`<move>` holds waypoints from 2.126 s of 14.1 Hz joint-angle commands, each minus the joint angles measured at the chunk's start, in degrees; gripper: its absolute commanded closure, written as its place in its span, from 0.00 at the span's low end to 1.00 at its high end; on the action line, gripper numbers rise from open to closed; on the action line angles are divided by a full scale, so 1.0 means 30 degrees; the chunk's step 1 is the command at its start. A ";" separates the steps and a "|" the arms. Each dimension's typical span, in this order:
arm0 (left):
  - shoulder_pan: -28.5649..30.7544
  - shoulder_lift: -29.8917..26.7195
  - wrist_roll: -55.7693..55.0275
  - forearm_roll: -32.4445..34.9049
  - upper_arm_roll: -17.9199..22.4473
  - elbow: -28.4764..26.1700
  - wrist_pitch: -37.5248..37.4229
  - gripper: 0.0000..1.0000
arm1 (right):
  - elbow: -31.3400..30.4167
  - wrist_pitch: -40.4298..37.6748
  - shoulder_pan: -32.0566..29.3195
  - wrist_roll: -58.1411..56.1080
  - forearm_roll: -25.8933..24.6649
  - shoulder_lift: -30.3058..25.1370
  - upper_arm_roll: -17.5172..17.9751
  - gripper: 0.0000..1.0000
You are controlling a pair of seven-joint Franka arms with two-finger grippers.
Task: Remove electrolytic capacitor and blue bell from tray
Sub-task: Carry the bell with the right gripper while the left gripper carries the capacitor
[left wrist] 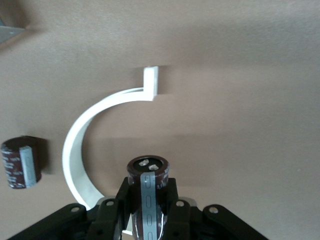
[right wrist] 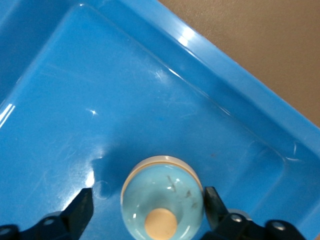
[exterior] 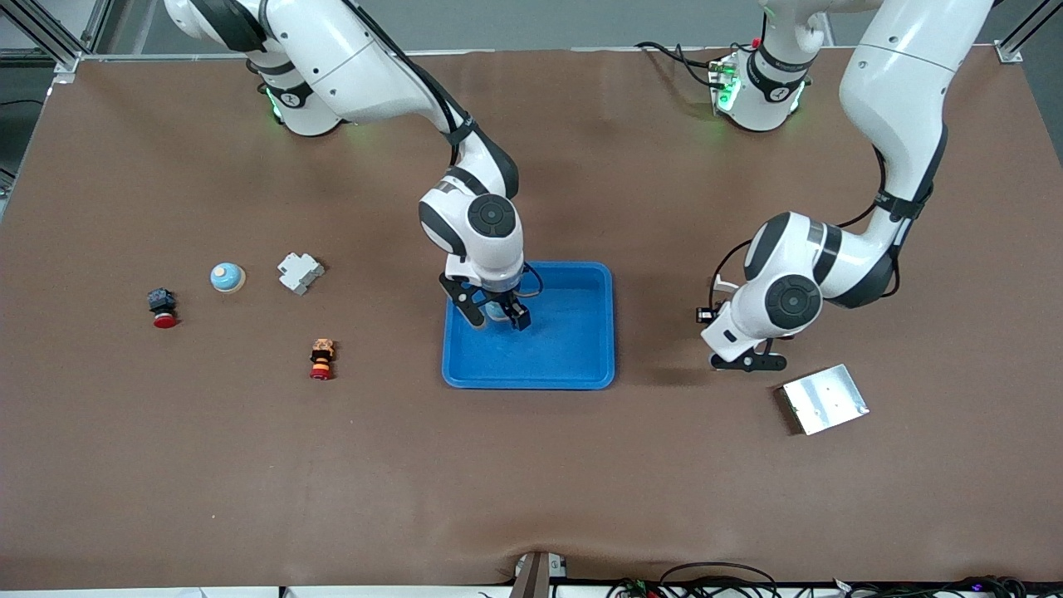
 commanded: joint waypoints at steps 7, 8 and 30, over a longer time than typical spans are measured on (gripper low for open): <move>0.0016 0.0406 -0.0010 0.1004 -0.0143 -0.0163 0.1068 1.00 | 0.0551 -0.0140 0.0103 -0.0006 -0.0354 0.0216 -0.0119 1.00; -0.0043 0.0581 -0.0040 0.1004 -0.0143 -0.0076 0.1214 1.00 | 0.0638 -0.0169 0.0073 -0.0123 -0.0383 0.0187 -0.0119 1.00; -0.0102 0.1549 -0.0857 0.1121 -0.0113 0.0335 0.2095 0.40 | -0.8203 -0.1458 -0.8034 -1.5844 0.1345 -0.9770 0.0056 1.00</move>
